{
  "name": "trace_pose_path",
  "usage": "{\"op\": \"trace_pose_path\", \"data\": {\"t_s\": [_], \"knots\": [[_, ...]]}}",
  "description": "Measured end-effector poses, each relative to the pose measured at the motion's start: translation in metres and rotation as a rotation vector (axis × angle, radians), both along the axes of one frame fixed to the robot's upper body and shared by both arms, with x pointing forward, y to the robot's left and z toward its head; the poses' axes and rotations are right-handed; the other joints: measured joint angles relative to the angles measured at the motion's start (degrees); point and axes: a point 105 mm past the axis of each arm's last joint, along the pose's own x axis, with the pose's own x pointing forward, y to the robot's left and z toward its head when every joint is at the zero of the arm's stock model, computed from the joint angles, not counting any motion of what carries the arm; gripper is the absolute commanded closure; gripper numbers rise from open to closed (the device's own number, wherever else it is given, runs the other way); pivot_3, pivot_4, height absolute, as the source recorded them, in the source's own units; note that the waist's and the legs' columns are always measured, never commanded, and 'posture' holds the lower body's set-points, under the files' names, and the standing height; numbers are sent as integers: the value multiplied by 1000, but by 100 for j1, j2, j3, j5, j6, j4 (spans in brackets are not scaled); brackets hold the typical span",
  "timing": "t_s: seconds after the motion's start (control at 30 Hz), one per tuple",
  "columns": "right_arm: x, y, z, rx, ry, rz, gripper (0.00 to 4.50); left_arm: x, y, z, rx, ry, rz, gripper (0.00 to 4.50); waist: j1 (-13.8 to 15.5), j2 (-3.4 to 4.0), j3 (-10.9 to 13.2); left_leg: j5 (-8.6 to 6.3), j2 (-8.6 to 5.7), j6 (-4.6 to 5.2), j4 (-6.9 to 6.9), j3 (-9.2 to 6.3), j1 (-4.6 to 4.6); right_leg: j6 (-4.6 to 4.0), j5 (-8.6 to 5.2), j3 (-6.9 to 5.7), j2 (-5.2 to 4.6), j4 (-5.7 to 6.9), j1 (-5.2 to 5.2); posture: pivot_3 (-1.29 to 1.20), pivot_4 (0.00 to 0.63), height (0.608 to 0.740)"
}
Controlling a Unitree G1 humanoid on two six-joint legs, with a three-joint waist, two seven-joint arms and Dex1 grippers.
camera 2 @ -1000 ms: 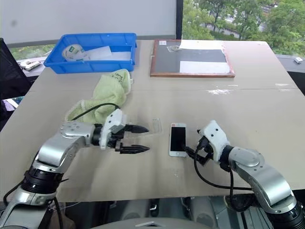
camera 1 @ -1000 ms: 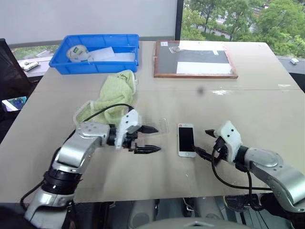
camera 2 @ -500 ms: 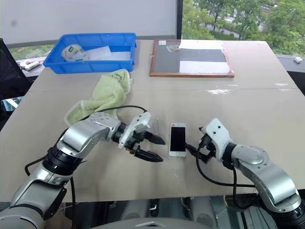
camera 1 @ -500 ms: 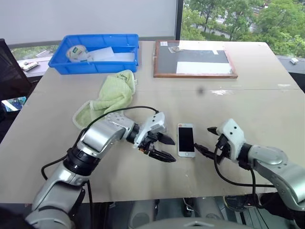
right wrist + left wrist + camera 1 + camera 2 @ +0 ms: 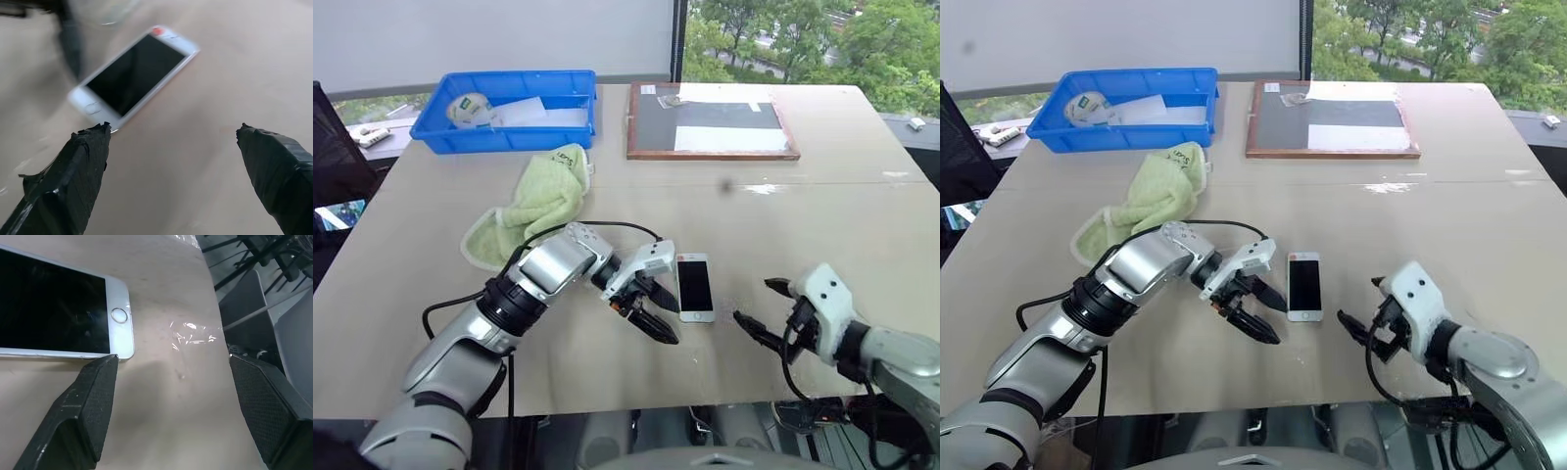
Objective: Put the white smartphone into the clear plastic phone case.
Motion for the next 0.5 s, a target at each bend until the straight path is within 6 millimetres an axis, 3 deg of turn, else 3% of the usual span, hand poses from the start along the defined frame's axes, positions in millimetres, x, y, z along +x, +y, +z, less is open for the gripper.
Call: {"op": "trace_pose_path", "data": {"t_s": [0.37,0.5], "knots": [[-25,-9,17,45,-35,107,0,3,-30,-10,-79,11,-54,779,39,0,-2,-1,-9,4,5,0,-2,1,0,2,-9,-7,6,0,150,740],[-22,-13,17,5,-79,88,0,13,-61,-10,-133,-31,-86,779,68,-1,-2,-2,-12,5,16,-1,-5,1,0,3,-9,-6,8,0,150,740]]}}
